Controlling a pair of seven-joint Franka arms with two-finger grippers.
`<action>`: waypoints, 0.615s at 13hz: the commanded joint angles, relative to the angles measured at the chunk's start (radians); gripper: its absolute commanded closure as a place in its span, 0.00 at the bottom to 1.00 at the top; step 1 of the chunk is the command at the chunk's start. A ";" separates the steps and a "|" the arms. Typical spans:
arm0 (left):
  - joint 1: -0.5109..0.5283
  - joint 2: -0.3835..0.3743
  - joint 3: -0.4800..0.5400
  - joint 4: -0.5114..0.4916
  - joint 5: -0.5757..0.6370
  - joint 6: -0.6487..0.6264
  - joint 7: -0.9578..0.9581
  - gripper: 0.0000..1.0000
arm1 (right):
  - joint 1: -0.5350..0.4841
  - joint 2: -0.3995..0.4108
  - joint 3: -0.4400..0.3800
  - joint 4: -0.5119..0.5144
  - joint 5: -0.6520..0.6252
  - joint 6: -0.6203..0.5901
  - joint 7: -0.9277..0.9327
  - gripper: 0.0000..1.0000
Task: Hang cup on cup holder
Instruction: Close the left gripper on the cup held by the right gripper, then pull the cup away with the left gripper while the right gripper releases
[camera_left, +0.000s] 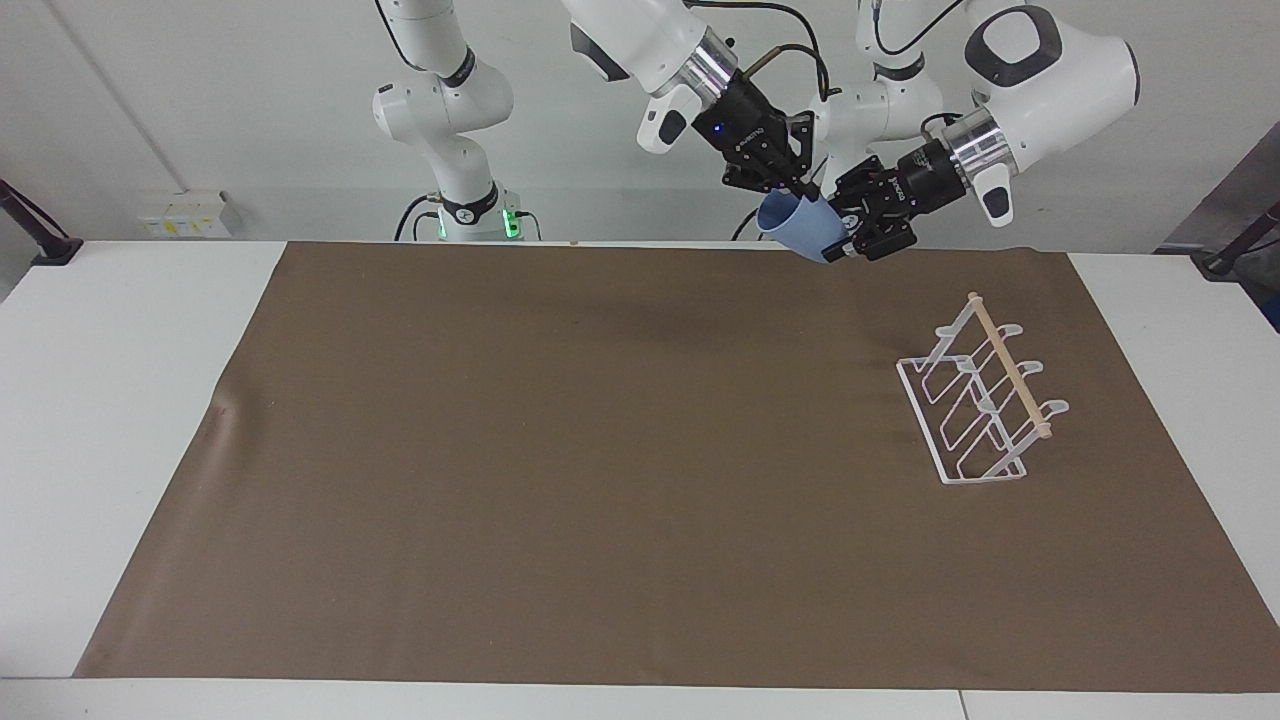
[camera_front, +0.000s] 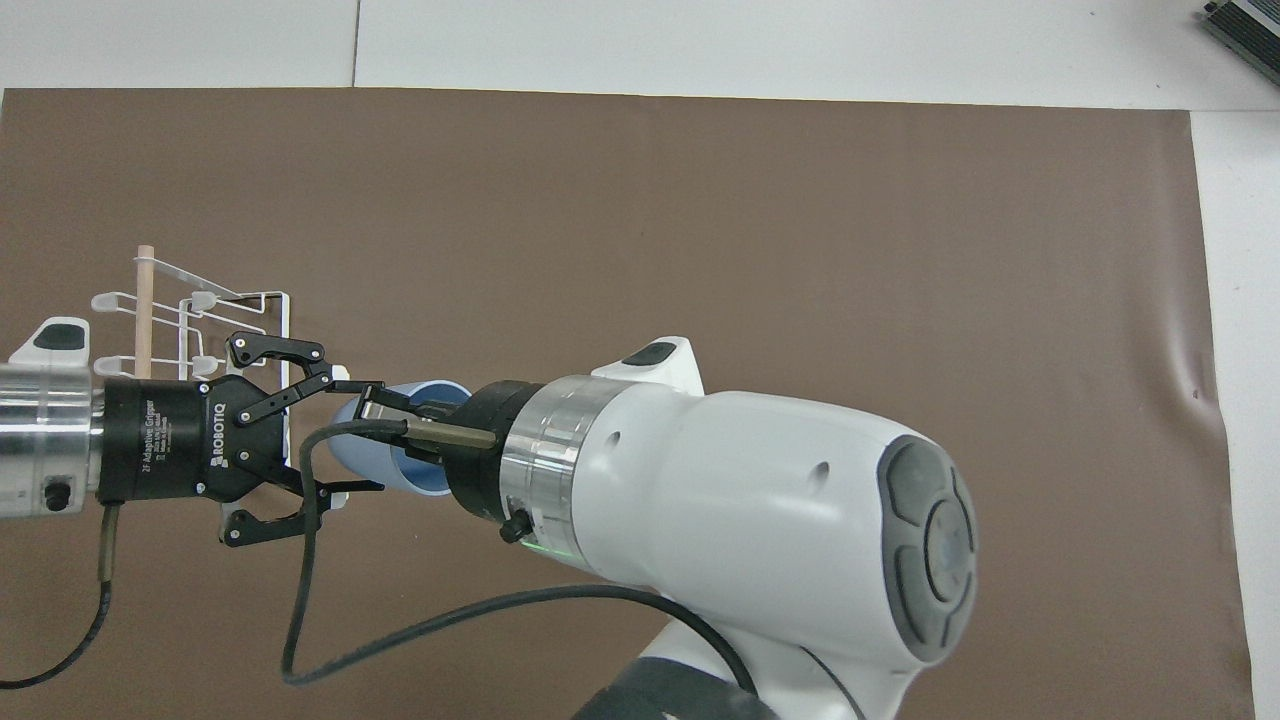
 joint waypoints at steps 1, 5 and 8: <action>0.001 -0.042 0.004 -0.042 0.034 -0.017 0.004 1.00 | -0.005 -0.012 -0.002 -0.005 0.021 0.011 0.014 0.62; 0.015 -0.040 0.010 -0.034 0.056 -0.040 0.003 1.00 | -0.004 -0.014 -0.002 -0.005 0.021 0.015 0.023 0.00; 0.024 -0.040 0.012 -0.006 0.176 -0.075 -0.003 1.00 | -0.004 -0.014 -0.002 -0.005 0.021 0.015 0.021 0.00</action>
